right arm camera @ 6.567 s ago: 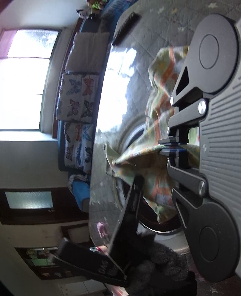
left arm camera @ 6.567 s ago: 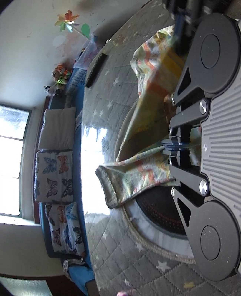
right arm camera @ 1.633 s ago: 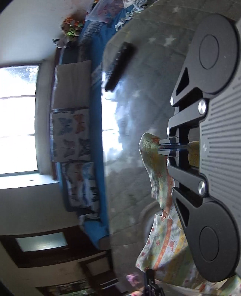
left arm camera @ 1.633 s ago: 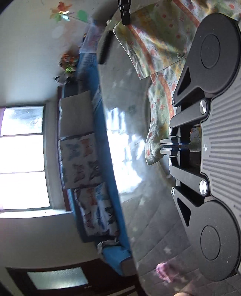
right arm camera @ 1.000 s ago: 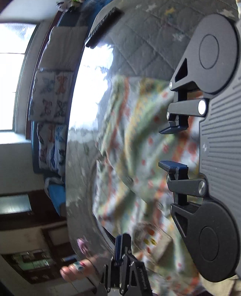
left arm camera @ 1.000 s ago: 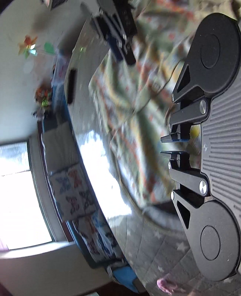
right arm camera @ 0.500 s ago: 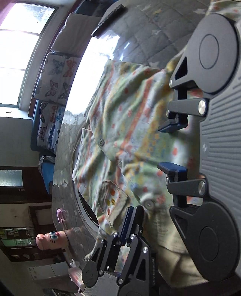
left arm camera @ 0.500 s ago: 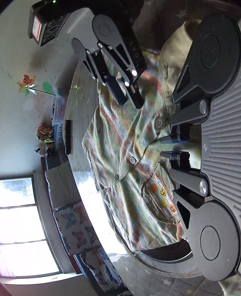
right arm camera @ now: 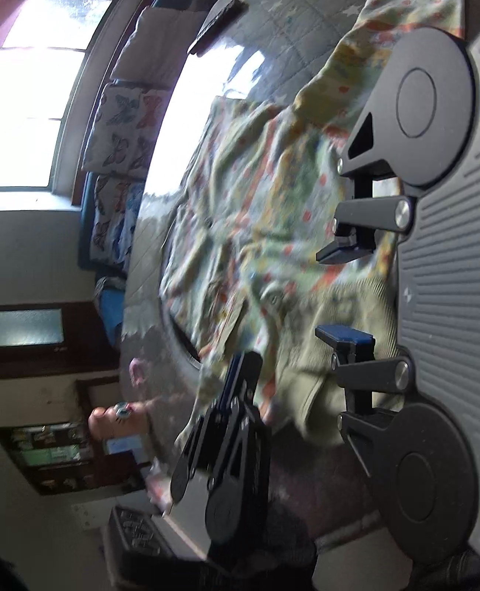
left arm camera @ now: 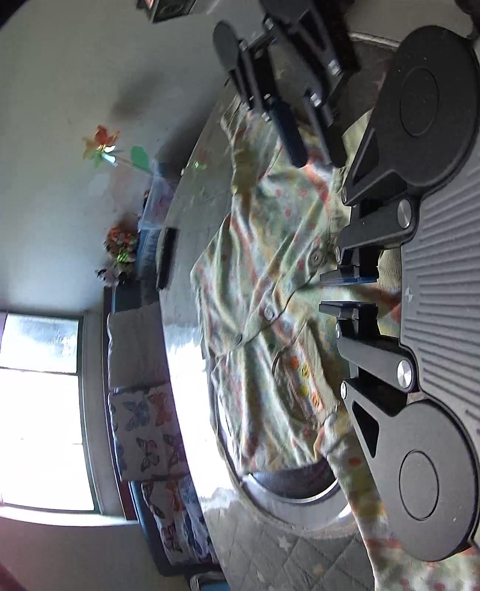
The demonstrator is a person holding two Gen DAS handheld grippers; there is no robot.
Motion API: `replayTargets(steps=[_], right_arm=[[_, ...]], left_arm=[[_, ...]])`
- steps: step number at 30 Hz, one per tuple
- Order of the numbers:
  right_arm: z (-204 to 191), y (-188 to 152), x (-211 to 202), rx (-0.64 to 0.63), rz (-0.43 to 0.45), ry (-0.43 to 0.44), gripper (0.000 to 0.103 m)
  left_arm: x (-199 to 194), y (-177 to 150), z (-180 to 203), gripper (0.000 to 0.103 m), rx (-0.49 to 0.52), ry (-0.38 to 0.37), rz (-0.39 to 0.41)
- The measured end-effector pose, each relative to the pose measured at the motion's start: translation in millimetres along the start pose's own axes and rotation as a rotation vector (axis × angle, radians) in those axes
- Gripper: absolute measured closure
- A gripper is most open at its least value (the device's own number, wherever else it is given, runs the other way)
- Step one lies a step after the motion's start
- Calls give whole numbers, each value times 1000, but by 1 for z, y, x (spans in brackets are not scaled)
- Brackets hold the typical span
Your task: Fold clothes
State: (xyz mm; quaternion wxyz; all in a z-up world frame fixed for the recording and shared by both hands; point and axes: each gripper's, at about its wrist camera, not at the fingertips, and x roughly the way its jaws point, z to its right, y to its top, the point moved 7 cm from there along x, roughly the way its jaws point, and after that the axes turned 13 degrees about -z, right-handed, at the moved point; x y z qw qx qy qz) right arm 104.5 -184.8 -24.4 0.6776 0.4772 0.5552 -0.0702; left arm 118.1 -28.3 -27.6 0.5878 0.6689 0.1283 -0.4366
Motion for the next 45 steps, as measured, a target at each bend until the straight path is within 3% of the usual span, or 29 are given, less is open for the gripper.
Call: replayTargets(steps=[6, 7, 8, 10, 20, 32, 34, 39, 45], right_arm=[[-26, 3, 22, -37, -19, 27, 69], [-24, 2, 21, -29, -17, 22, 75], [-23, 1, 20, -21, -15, 17, 90], [-20, -1, 18, -4, -11, 6, 98], [12, 10, -31, 175, 136, 72, 99], [-15, 6, -5, 71, 40, 128, 94], [-15, 8, -10, 68, 60, 141, 93], [-1, 15, -13, 84, 98, 62, 93], [-1, 1, 22, 32, -8, -15, 93]], left_arm=[[-3, -7, -6, 93, -32, 24, -8], [-3, -9, -6, 93, -32, 26, -11], [-3, -11, -6, 93, -33, 27, -15], [-2, -14, -7, 92, -34, 30, -22], [22, -21, 12, 92, -11, -26, -73], [14, -28, 32, 90, 118, 44, -55], [11, -30, 35, 81, 140, 55, -47], [6, -33, 40, 78, 160, 53, -36], [-4, -27, 36, 77, 146, 37, -18]])
